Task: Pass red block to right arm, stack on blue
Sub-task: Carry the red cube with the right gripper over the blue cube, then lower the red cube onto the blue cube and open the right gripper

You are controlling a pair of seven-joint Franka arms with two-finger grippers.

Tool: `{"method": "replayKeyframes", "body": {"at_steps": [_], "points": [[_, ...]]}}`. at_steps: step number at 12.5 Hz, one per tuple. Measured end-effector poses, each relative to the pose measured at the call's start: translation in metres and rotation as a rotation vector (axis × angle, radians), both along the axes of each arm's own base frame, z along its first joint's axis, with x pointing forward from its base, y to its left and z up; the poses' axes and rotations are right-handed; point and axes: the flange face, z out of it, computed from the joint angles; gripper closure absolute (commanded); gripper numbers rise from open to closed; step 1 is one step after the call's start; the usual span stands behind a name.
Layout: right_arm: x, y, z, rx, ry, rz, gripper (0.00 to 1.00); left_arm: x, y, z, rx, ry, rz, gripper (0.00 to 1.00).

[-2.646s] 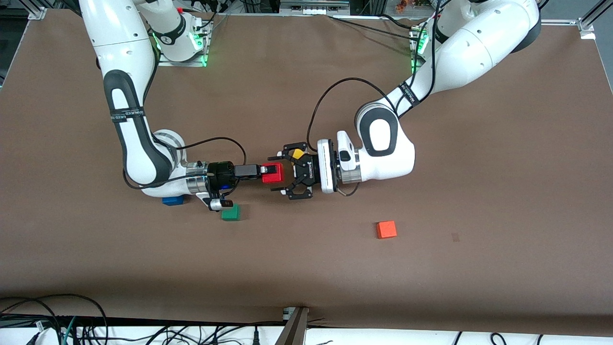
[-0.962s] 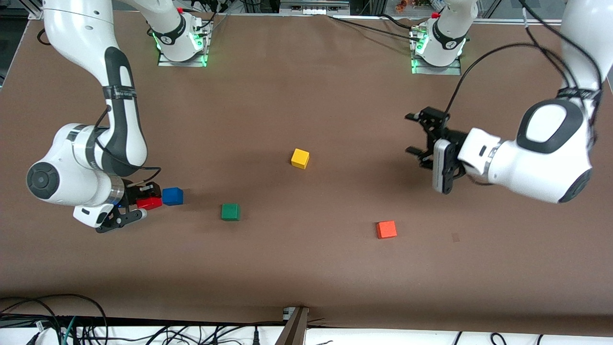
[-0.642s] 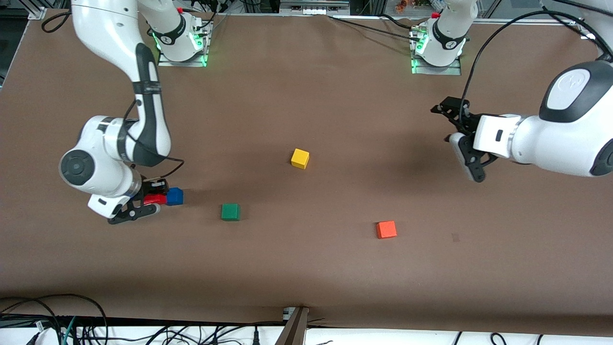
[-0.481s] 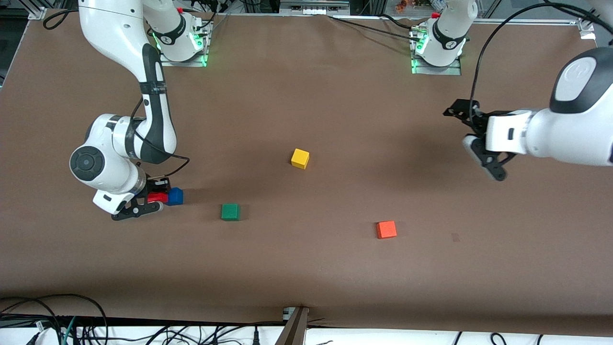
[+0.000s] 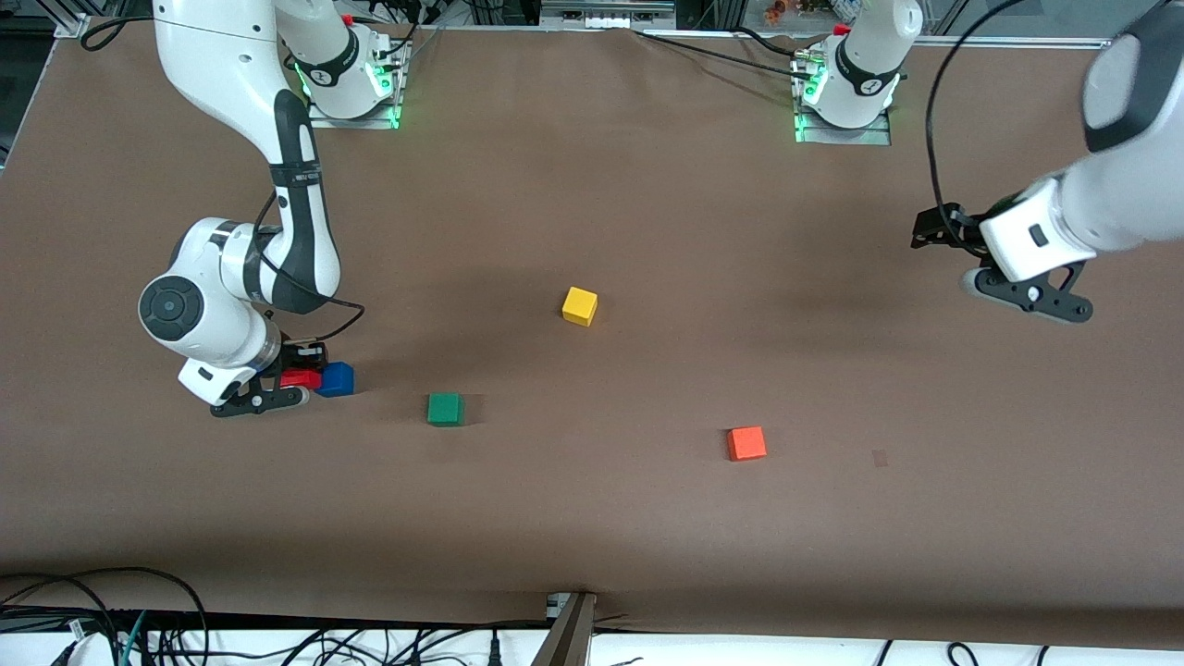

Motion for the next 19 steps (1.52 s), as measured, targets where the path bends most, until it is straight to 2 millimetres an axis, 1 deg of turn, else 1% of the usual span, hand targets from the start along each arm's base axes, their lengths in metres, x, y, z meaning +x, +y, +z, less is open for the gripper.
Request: {"method": "replayKeyframes", "body": {"at_steps": [1,2,3,5,6,7,10,12,14,15,16,17,18,19], "points": [[0.000,0.003,-0.001,0.011,-0.002,-0.004,1.00,-0.006,-0.005,0.007,0.020,-0.023,0.023,0.00],[0.000,0.007,-0.001,0.017,-0.005,-0.003,1.00,-0.009,0.000,0.015,0.027,-0.050,0.043,0.00],[-0.001,0.010,-0.001,0.020,-0.008,-0.001,1.00,-0.011,0.014,0.025,0.029,-0.081,0.074,0.00],[-0.001,0.013,-0.003,0.021,-0.011,-0.008,1.00,-0.014,0.058,0.039,0.029,-0.138,0.153,0.00],[-0.001,0.015,-0.004,0.022,-0.010,-0.011,1.00,-0.015,0.072,0.042,0.028,-0.160,0.178,0.00],[-0.002,0.017,-0.005,0.023,-0.008,-0.012,1.00,-0.016,0.076,0.045,0.029,-0.173,0.190,0.00],[-0.004,0.019,-0.008,0.024,-0.004,-0.014,1.00,-0.016,0.064,0.043,0.080,-0.185,0.267,0.00],[-0.006,0.017,-0.010,0.022,-0.003,-0.017,0.99,-0.016,0.058,0.042,0.092,-0.187,0.272,0.00],[-0.007,0.016,-0.012,0.021,-0.001,-0.019,0.97,-0.016,0.055,0.042,0.092,-0.187,0.268,0.00],[-0.007,0.016,-0.013,0.021,0.000,-0.019,0.93,-0.016,0.054,0.042,0.092,-0.187,0.267,0.00],[-0.007,0.016,-0.013,0.021,0.000,-0.019,0.82,-0.016,0.054,0.042,0.092,-0.187,0.267,0.00],[-0.007,0.016,-0.013,0.021,0.000,-0.019,0.59,-0.016,0.054,0.042,0.092,-0.187,0.267,0.00],[-0.007,0.016,-0.013,0.021,0.000,-0.019,0.31,-0.016,0.054,0.042,0.092,-0.188,0.268,0.00],[-0.007,0.016,-0.013,0.021,0.000,-0.019,0.00,-0.016,0.054,0.042,0.092,-0.188,0.267,0.00]]}}
